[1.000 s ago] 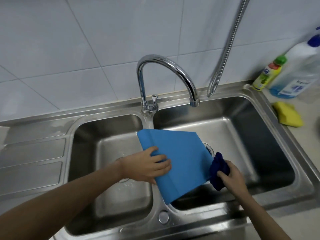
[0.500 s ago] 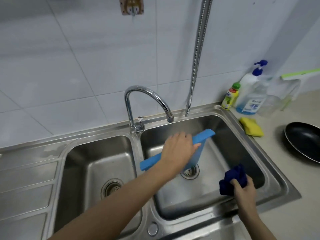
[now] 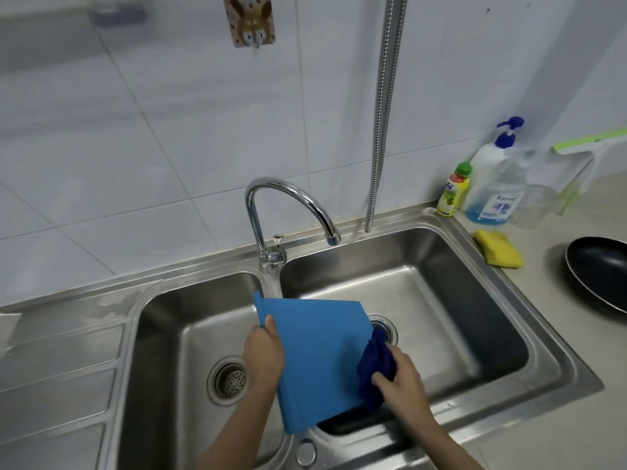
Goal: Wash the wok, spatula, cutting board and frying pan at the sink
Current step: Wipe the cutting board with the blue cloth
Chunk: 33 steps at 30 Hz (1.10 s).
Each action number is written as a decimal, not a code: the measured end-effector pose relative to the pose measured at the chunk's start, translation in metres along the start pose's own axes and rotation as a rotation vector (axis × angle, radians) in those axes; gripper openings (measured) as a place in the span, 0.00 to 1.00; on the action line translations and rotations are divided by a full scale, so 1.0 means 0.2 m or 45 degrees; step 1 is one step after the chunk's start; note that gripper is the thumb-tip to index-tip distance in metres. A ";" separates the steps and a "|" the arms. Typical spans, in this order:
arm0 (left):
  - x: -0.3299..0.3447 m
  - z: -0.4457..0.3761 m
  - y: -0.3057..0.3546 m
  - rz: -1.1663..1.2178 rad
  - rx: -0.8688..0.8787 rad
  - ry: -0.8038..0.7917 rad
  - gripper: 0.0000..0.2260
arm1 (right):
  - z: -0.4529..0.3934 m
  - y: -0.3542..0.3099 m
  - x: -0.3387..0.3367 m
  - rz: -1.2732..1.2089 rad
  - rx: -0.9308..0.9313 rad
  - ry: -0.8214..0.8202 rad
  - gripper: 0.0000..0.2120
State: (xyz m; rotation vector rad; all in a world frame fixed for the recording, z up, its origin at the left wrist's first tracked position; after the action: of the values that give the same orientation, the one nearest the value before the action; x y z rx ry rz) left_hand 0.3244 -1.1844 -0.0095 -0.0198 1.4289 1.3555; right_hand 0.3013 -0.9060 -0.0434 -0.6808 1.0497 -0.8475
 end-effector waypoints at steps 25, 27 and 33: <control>0.23 -0.09 0.09 -0.132 0.489 0.005 0.27 | 0.03 -0.24 0.60 0.237 -0.513 -0.022 0.17; 0.25 -0.08 0.12 -0.421 0.680 0.052 0.35 | 0.01 -0.22 0.62 0.389 -0.554 -0.004 0.17; 0.28 -0.07 0.14 -0.724 0.950 0.029 0.22 | -0.15 -0.09 0.58 0.717 -0.551 0.036 0.21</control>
State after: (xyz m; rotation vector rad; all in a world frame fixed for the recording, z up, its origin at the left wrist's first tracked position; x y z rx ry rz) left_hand 0.2759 -1.1508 -0.0320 0.0442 1.7041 0.3237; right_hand 0.2973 -1.0177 -0.0922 -0.6797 1.3799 -0.1400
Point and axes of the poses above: each hand's wrist, its own z-axis away from the middle knuckle, its own x-axis out of the palm, y = z × x, the point moved 8 cm from there along -z, towards the middle knuckle
